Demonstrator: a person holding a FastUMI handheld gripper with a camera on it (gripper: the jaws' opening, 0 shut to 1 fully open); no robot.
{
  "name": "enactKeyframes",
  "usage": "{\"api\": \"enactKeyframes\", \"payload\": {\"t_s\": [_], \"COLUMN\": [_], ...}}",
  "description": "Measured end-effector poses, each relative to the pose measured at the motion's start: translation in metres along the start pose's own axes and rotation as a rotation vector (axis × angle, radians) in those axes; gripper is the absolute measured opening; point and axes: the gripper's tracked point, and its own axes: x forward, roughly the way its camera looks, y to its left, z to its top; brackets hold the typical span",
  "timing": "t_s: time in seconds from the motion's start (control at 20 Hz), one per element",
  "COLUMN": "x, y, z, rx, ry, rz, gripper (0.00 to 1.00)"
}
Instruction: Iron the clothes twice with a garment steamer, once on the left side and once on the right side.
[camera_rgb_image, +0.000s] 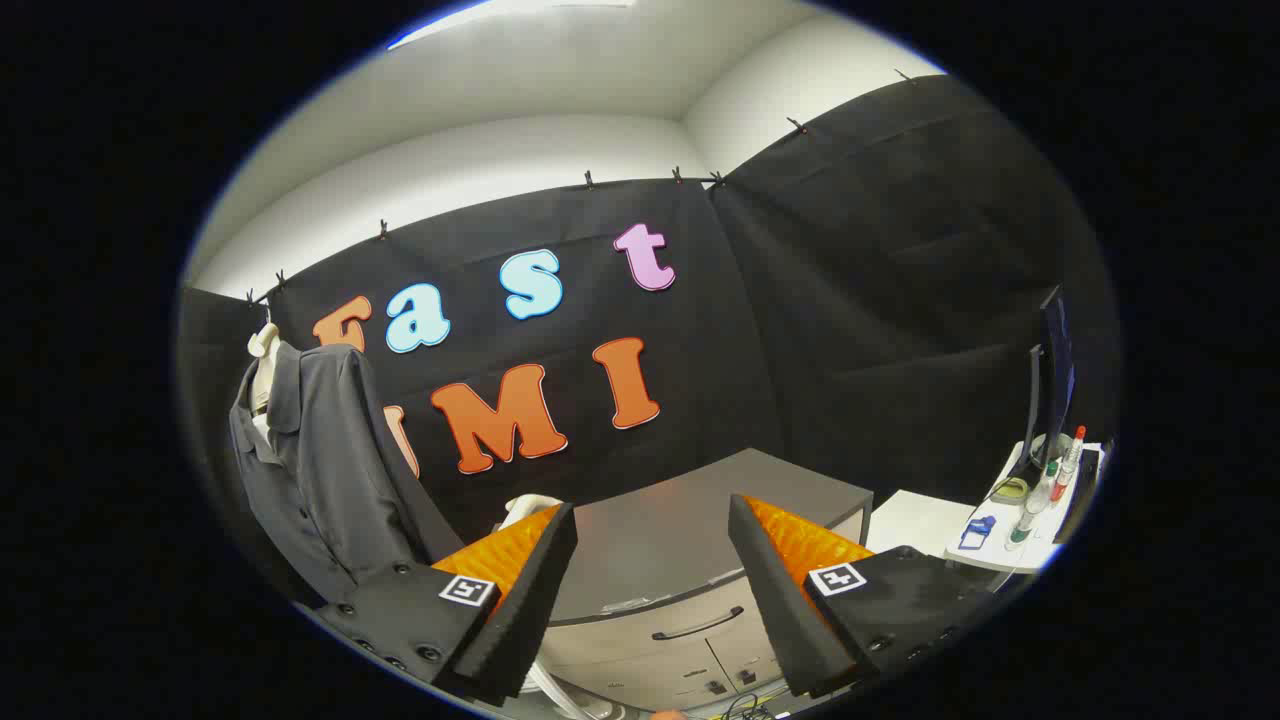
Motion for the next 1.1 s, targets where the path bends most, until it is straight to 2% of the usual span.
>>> {"api": "enactKeyframes", "payload": {"t_s": [0.35,1.1], "x": [-0.001,0.013], "y": [0.007,0.019], "z": [-0.003,-0.010], "rx": [-0.011,-0.014], "ry": [0.002,0.028], "rz": [-0.025,-0.025], "gripper": [0.98,0.98]}}
